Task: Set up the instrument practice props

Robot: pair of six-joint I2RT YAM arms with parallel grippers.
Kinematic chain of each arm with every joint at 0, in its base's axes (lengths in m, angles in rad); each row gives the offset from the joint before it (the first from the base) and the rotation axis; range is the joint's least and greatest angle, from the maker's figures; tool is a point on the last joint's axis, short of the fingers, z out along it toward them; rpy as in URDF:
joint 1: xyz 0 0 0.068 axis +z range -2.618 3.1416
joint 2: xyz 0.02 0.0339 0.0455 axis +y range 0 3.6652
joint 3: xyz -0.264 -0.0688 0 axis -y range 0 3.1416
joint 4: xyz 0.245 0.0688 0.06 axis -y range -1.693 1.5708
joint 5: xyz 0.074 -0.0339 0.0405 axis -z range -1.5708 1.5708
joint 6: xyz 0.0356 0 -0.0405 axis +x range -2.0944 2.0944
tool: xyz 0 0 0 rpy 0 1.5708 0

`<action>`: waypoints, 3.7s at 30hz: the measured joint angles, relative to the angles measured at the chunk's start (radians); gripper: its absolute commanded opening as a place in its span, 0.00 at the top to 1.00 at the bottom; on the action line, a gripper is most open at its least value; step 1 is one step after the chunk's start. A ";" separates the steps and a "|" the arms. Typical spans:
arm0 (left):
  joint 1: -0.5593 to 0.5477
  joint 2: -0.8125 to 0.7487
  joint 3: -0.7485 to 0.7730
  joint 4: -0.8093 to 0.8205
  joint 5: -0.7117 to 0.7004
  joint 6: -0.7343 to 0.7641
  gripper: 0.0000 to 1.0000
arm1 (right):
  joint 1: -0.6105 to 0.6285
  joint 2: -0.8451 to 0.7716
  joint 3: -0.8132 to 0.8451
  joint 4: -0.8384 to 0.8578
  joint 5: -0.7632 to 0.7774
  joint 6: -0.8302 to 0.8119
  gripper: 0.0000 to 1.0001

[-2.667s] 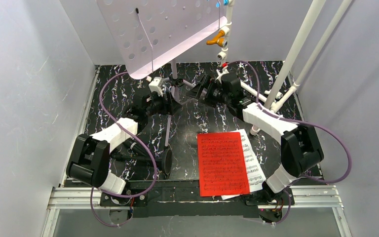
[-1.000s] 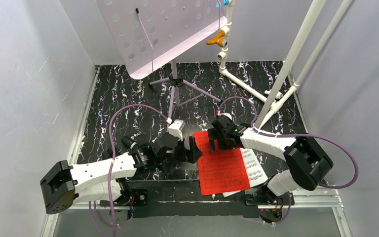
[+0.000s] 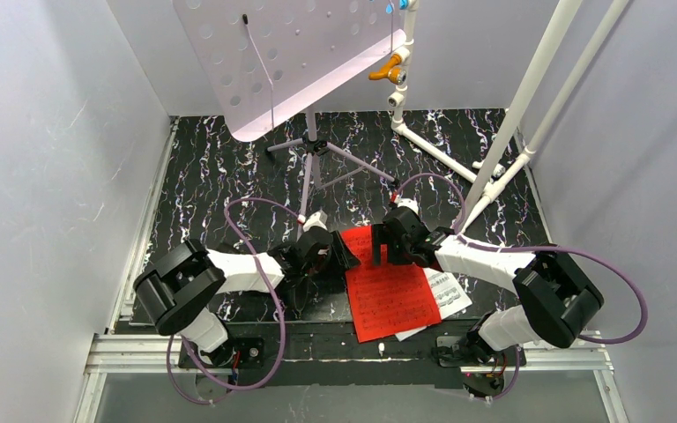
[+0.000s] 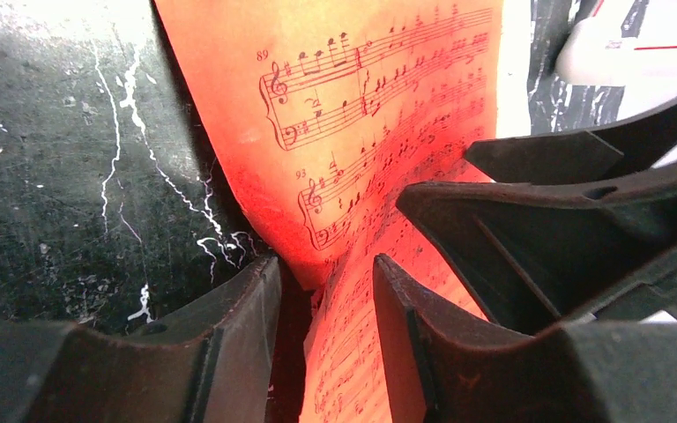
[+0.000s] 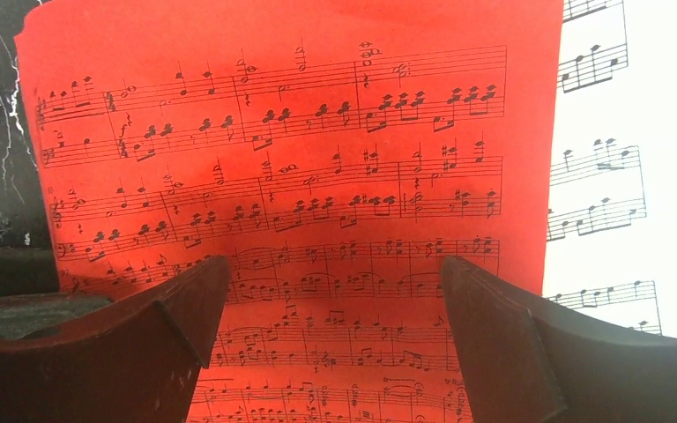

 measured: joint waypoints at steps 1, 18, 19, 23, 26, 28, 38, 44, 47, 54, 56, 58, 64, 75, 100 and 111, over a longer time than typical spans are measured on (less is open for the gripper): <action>0.000 -0.013 -0.006 0.000 0.000 0.006 0.61 | 0.000 0.000 0.000 0.003 -0.002 0.000 0.02; 0.000 -0.128 -0.015 0.025 0.006 -0.001 0.71 | 0.000 0.006 0.000 0.029 -0.019 0.003 0.02; 0.000 -0.127 -0.015 0.024 0.006 -0.001 0.72 | 0.000 0.006 0.000 0.029 -0.019 0.003 0.02; 0.000 -0.117 -0.015 0.025 0.007 0.001 0.73 | 0.000 0.006 0.000 0.029 -0.019 0.003 0.02; 0.000 -0.117 -0.016 0.023 0.007 0.002 0.72 | 0.000 0.006 0.000 0.029 -0.019 0.002 0.02; 0.000 -0.122 -0.022 0.023 0.007 0.002 0.71 | 0.000 0.006 0.000 0.029 -0.019 0.003 0.02; -0.008 -0.167 -0.039 0.028 0.074 -0.032 0.61 | 0.000 0.006 0.000 0.029 -0.020 0.003 0.00; -0.036 -0.154 -0.037 0.027 0.097 -0.040 0.56 | 0.000 0.006 0.000 0.029 -0.023 0.002 0.00; -0.036 -0.146 -0.037 0.027 0.097 -0.031 0.53 | 0.000 0.006 0.000 0.029 -0.023 0.002 0.00; -0.036 -0.109 -0.023 0.020 0.074 0.053 0.53 | 0.000 0.006 0.001 0.028 -0.023 0.002 0.00; -0.036 -0.103 -0.006 0.019 0.064 0.088 0.54 | 0.000 0.006 0.001 0.028 -0.023 0.002 0.00; -0.035 -0.101 0.009 0.016 0.053 0.121 0.56 | -0.003 0.006 0.001 0.028 -0.026 0.002 0.00; -0.034 -0.100 0.042 0.018 0.039 0.185 0.65 | -0.005 0.006 0.002 0.029 -0.034 0.002 0.00; -0.011 -0.057 0.058 0.015 0.039 0.249 0.98 | -0.005 -0.011 0.002 0.001 -0.066 -0.015 0.00; -0.002 -0.839 0.427 -0.515 0.407 0.943 1.00 | 0.003 -0.467 0.551 -0.249 -0.621 -0.381 0.00; -0.002 -0.949 0.608 -0.582 0.417 1.027 1.00 | 0.003 -0.574 0.459 0.064 -0.689 -0.240 0.00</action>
